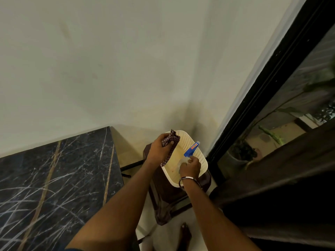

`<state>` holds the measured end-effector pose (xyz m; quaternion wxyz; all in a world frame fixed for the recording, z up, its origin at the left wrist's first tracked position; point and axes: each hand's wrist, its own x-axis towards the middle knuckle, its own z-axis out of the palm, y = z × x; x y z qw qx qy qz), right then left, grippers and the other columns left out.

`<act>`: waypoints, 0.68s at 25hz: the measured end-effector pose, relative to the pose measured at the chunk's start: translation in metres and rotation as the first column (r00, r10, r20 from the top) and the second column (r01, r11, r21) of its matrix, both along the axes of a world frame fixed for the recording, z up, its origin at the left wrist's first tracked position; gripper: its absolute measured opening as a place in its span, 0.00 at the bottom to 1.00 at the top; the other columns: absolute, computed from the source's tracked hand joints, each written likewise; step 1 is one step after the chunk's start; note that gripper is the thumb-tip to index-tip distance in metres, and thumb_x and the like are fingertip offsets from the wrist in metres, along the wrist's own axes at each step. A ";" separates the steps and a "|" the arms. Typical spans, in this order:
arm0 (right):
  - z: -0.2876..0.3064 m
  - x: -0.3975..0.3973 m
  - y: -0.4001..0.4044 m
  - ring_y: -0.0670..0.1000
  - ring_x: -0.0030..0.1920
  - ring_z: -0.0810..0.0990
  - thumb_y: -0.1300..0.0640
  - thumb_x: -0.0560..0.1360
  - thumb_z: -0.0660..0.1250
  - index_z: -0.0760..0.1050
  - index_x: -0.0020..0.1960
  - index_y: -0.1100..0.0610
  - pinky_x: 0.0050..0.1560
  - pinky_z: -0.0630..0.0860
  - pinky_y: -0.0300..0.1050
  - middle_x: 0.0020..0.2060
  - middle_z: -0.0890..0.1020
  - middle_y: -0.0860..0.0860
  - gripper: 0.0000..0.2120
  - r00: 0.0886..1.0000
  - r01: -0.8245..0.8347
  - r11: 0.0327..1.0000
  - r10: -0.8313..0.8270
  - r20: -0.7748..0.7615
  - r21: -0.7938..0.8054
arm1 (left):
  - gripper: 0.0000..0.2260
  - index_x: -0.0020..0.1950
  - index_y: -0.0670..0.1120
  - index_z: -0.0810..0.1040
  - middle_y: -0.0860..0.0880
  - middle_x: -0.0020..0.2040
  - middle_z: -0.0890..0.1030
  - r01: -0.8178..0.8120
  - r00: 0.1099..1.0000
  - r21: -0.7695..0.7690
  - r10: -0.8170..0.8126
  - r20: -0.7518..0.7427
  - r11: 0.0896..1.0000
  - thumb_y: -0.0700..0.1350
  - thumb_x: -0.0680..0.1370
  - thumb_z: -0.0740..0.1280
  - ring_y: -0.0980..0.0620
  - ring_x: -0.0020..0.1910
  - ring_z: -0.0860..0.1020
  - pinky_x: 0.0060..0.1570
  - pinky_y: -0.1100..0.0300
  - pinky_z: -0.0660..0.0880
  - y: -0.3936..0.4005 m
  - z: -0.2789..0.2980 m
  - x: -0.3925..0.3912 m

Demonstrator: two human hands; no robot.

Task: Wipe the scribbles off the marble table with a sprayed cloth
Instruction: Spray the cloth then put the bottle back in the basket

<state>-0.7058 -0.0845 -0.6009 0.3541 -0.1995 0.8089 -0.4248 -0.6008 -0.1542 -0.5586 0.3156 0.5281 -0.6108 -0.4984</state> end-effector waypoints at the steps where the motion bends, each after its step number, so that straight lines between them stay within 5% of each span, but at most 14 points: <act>1: 0.006 0.006 0.002 0.60 0.62 0.74 0.68 0.76 0.60 0.72 0.63 0.63 0.62 0.70 0.49 0.61 0.75 0.60 0.15 1.000 -0.027 0.999 0.027 -0.001 -0.020 | 0.15 0.65 0.47 0.74 0.48 0.57 0.81 -0.006 1.000 0.011 0.005 0.002 1.000 0.45 0.79 0.66 0.49 0.54 0.80 0.55 0.49 0.78 0.001 0.006 0.006; 7: 0.042 0.042 -0.009 0.58 0.57 0.77 0.62 0.79 0.59 0.76 0.58 0.60 0.58 0.75 0.50 0.55 0.80 0.59 0.11 0.974 -0.225 0.963 0.221 -0.043 -0.147 | 0.14 0.65 0.45 0.75 0.49 0.54 0.80 -0.043 0.999 -0.034 0.043 -0.023 0.998 0.45 0.79 0.66 0.50 0.51 0.80 0.44 0.64 0.76 0.009 0.033 0.040; 17: 0.063 0.091 -0.035 0.56 0.56 0.78 0.54 0.80 0.59 0.74 0.63 0.57 0.56 0.75 0.50 0.56 0.80 0.55 0.14 0.872 -0.475 0.850 0.490 0.011 -0.226 | 0.13 0.63 0.44 0.75 0.50 0.52 0.80 -0.213 0.971 -0.041 0.207 -0.115 0.976 0.44 0.79 0.65 0.53 0.51 0.79 0.52 0.59 0.77 0.022 0.052 0.100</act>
